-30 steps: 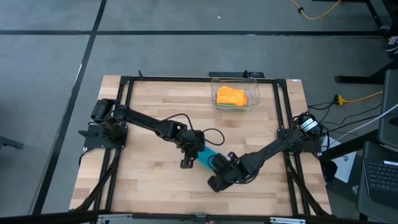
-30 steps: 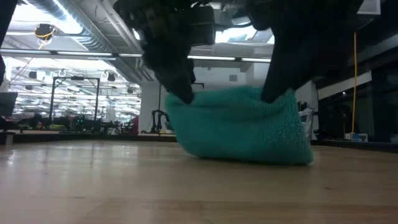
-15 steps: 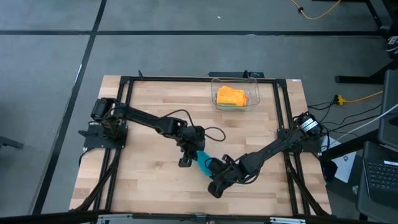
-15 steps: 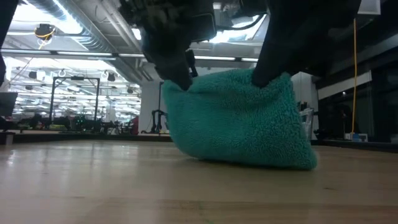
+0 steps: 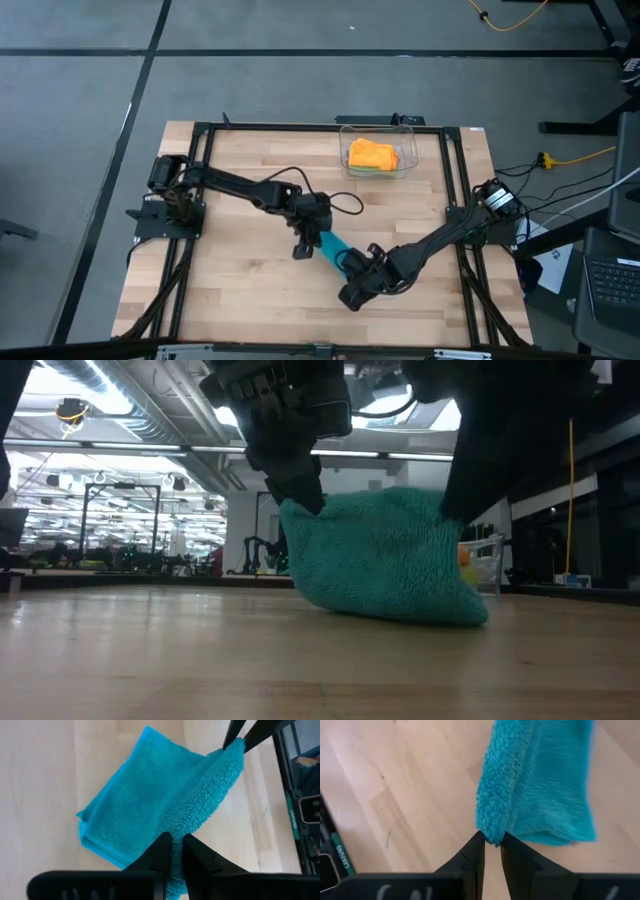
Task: Fold microfiber towels
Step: Fold the blue microfiber
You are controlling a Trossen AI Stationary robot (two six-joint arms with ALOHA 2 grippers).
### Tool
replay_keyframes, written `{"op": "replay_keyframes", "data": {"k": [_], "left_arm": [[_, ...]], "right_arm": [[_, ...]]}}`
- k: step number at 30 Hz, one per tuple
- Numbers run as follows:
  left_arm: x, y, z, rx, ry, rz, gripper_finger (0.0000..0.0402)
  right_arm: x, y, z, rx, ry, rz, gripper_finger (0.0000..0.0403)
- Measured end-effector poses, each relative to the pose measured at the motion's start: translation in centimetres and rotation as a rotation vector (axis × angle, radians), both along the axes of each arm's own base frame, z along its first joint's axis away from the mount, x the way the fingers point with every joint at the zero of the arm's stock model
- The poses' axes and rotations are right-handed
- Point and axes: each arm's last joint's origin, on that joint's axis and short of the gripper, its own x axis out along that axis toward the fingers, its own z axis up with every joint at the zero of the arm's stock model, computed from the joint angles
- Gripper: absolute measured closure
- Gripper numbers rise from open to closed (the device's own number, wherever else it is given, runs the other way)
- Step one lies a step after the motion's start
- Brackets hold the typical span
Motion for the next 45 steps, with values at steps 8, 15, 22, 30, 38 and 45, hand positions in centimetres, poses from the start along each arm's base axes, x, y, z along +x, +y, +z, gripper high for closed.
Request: {"op": "replay_keyframes", "data": {"k": [8,15,22,30,38,45], "left_arm": [[0.3,1.2,0.0,0.059,-0.018,0.077,0.0359],[0.4,1.9,0.1,0.044,-0.020,0.116,0.0357],[1.0,2.6,-0.1,0.028,-0.052,0.157,0.0360],[1.8,3.6,-2.7,0.029,0.003,0.210,0.0361],[1.8,4.2,-2.7,0.079,0.001,0.255,0.0359],[2.6,4.3,-5.2,0.084,0.025,0.258,0.0362]], "right_arm": [[-1.0,-0.9,1.2,-0.084,0.011,-0.053,0.0339],[-1.6,-1.2,1.0,-0.124,0.069,-0.052,0.0339],[-1.8,-1.4,0.9,-0.145,0.093,-0.039,0.0338],[-1.8,-1.4,0.9,-0.176,0.105,0.010,0.0338],[-1.8,-1.5,1.0,-0.241,0.091,0.042,0.0338],[-1.5,-1.4,1.1,-0.279,0.066,0.108,0.0338]]}}
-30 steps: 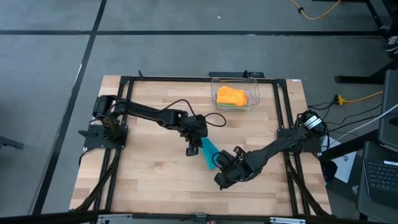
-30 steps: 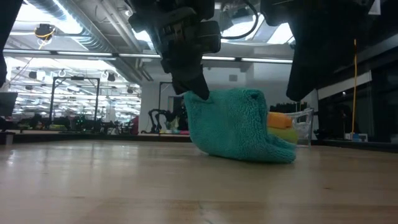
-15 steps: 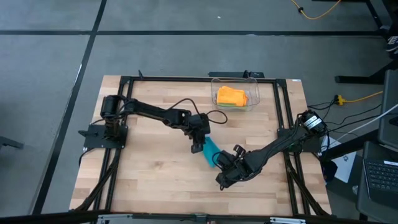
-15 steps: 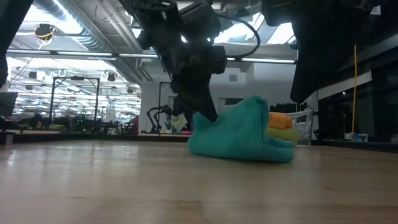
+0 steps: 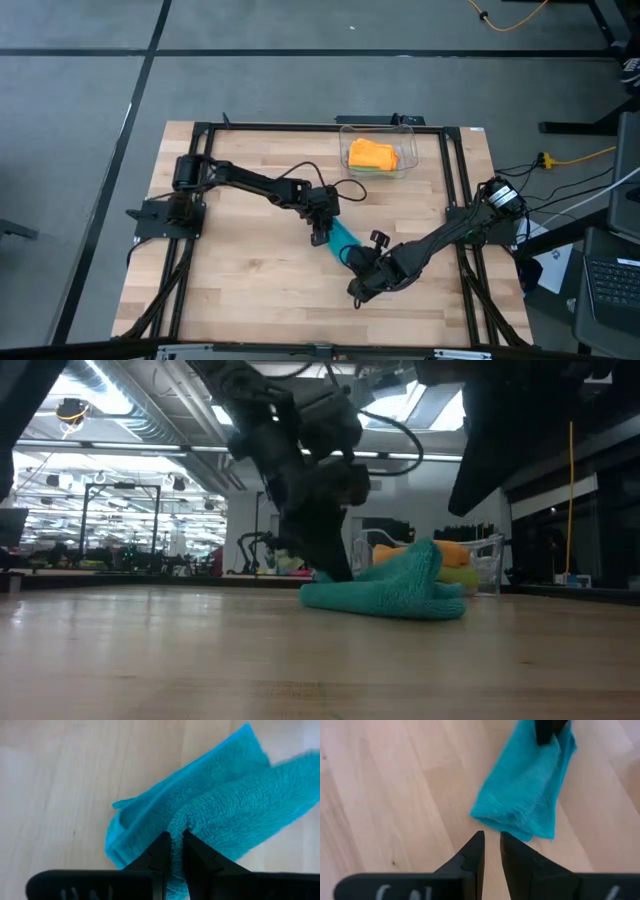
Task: Fold microfiber towels
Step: Fold the blue microfiber
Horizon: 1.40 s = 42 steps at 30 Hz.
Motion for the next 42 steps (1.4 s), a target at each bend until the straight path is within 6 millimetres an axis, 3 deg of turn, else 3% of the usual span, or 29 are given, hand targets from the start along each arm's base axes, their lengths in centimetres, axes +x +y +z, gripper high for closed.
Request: {"op": "replay_keyframes", "data": {"k": [6,12,25,31,36,42], "left_arm": [[0.3,0.6,-1.4,-0.018,0.016,0.031,0.0362],[0.3,0.6,-1.4,-0.018,0.016,0.030,0.0362],[0.4,0.7,-1.4,0.008,0.013,0.041,0.0362],[0.1,0.8,0.0,0.027,-0.013,0.036,0.0362],[0.0,1.0,0.2,0.034,-0.011,0.026,0.0362],[-0.4,3.1,0.2,0.058,0.003,0.041,0.0362]], "right_arm": [[1.0,-0.4,0.3,-0.079,-0.059,0.078,0.0338],[2.2,-3.1,0.1,-0.102,-0.023,0.054,0.0338],[4.2,-5.6,-4.6,-0.049,0.152,0.009,0.0338],[4.7,-6.0,-7.2,-0.007,0.238,0.012,0.0338],[4.8,-5.9,-7.7,-0.012,0.251,0.011,0.0338],[4.7,-5.8,-7.8,0.010,0.259,0.016,0.0338]]}}
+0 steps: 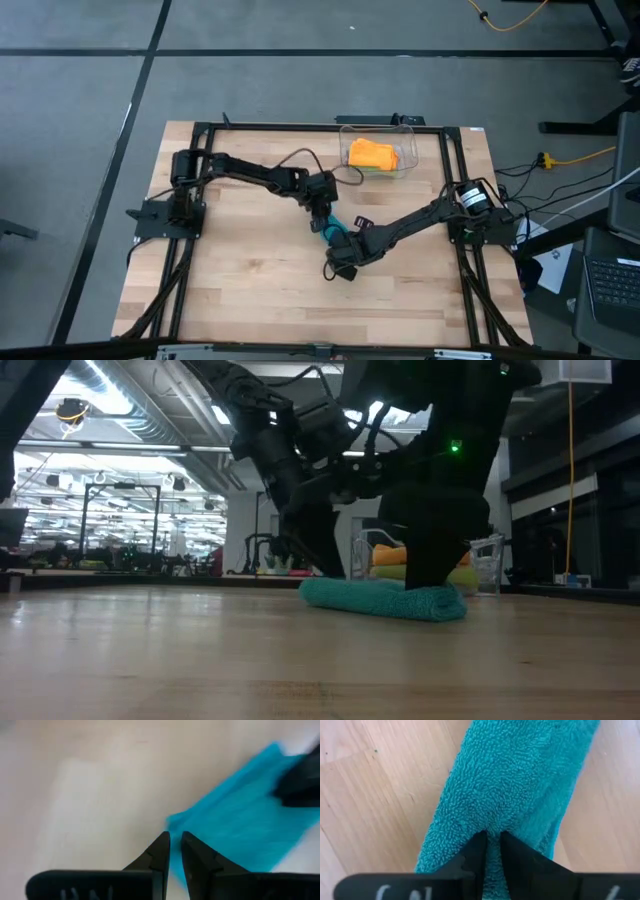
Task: Fold microfiber towels
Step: Fold the blue microfiber, then put the folded blue microfiber into the transparent bin
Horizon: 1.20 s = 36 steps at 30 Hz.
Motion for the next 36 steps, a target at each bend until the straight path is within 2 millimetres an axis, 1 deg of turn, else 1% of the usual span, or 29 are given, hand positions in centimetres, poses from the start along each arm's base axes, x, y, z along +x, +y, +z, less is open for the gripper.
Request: {"op": "replay_keyframes", "data": {"k": [3,7,9,11,15,17,21,23,25,28,31,33,36], "left_arm": [[-0.6,1.7,0.8,0.043,0.007,0.038,0.0363],[-2.0,3.7,2.7,0.093,0.022,0.103,0.0363],[-2.8,4.2,3.9,0.091,0.028,0.124,0.0363],[-3.2,4.2,5.1,0.081,0.004,0.135,0.0363],[-4.3,3.1,7.3,0.049,-0.015,0.095,0.0363],[-5.6,2.4,8.4,0.044,0.035,0.085,0.0363],[-7.5,1.4,10.7,0.105,0.050,0.103,0.0363],[-8.1,0.9,11.7,0.138,0.029,0.113,0.0363],[-8.6,0.3,12.5,0.159,0.014,0.108,0.0363],[-8.8,-0.4,13.1,0.165,-0.006,0.091,0.0363],[-8.8,-1.1,13.1,0.166,0.000,0.069,0.0363],[-8.8,-1.6,13.0,0.166,0.003,0.052,0.0363],[-8.9,-2.4,12.9,0.178,0.029,0.035,0.0363]], "right_arm": [[0.0,0.0,0.0,0.019,0.005,0.000,0.0338],[0.0,0.0,0.0,0.019,0.005,0.001,0.0338],[0.0,0.0,-0.1,0.018,0.004,0.000,0.0338],[0.0,0.0,-0.1,0.014,0.002,-0.003,0.0338],[-0.1,0.0,0.1,0.012,0.004,-0.003,0.0338],[-0.1,0.0,0.4,0.009,0.015,-0.007,0.0338],[-0.6,-0.1,2.3,-0.002,0.050,-0.018,0.0338],[-0.3,0.0,3.9,0.011,0.000,0.002,0.0338],[-0.5,0.1,5.2,0.009,-0.037,0.011,0.0338],[-0.9,0.0,5.5,0.001,-0.022,0.012,0.0338],[-1.2,0.1,6.5,-0.002,-0.037,0.014,0.0338],[-1.5,0.0,6.5,-0.014,-0.014,0.013,0.0338],[-1.4,0.0,6.4,-0.015,-0.020,0.015,0.0338]]}}
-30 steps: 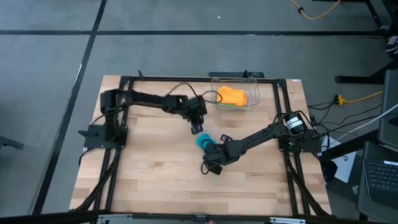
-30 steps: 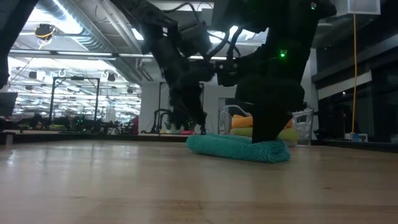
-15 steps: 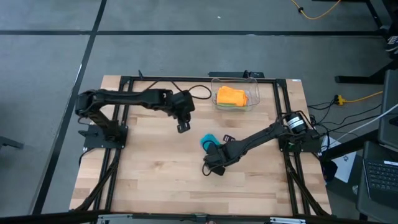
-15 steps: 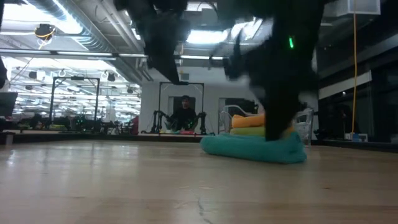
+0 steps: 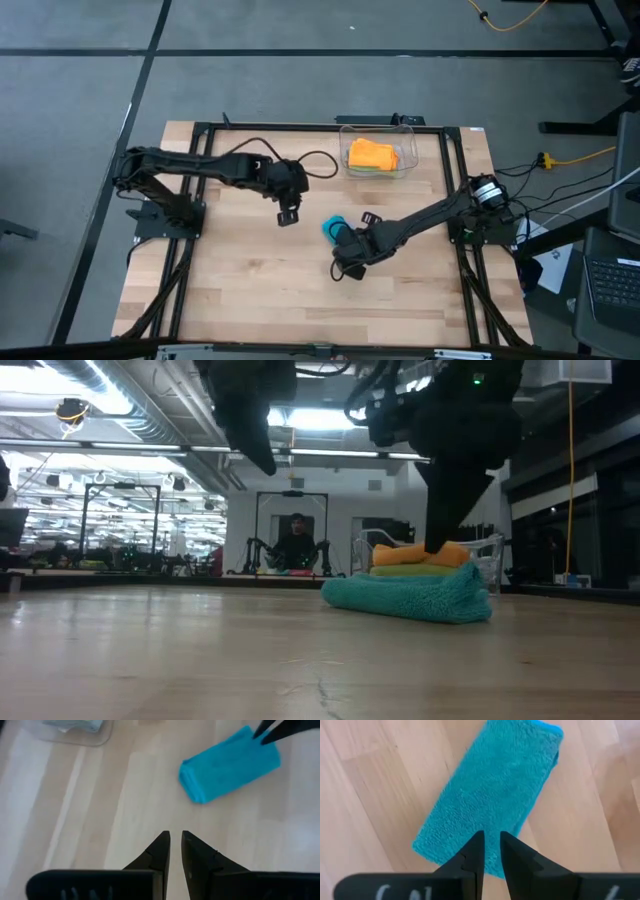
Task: Fold microfiber towels
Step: Put the folded blue microfiber into the transparent bin
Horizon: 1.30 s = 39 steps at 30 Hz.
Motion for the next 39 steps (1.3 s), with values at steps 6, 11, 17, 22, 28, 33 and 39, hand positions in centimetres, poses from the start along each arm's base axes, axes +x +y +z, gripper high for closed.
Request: {"op": "replay_keyframes", "data": {"k": [6,11,17,22,28,33,39], "left_arm": [[-0.5,-1.0,-0.3,0.073,0.064,0.007,0.0363],[-0.3,-1.6,-0.6,0.085,0.080,-0.009,0.0363],[-0.6,-1.6,-0.6,0.137,0.109,0.010,0.0363],[-0.7,-1.5,-0.6,0.158,0.115,0.021,0.0363],[-0.7,-1.5,-0.7,0.172,0.124,0.027,0.0363],[-0.9,-1.4,-0.7,0.183,0.138,0.028,0.0363],[-0.9,-1.4,-0.7,0.185,0.141,0.025,0.0363]], "right_arm": [[0.4,-0.1,0.1,0.001,-0.034,0.024,0.0338],[0.9,0.0,0.2,0.004,-0.072,0.063,0.0338],[2.1,0.2,0.5,0.128,-0.164,0.075,0.0334],[3.0,-0.5,0.3,0.217,-0.200,0.055,0.0289],[3.6,-1.3,-1.4,0.219,-0.179,-0.040,0.0204],[3.9,-1.4,-2.4,0.184,-0.175,-0.047,0.0171],[3.6,-1.7,-3.7,0.151,-0.117,-0.168,0.0183]]}}
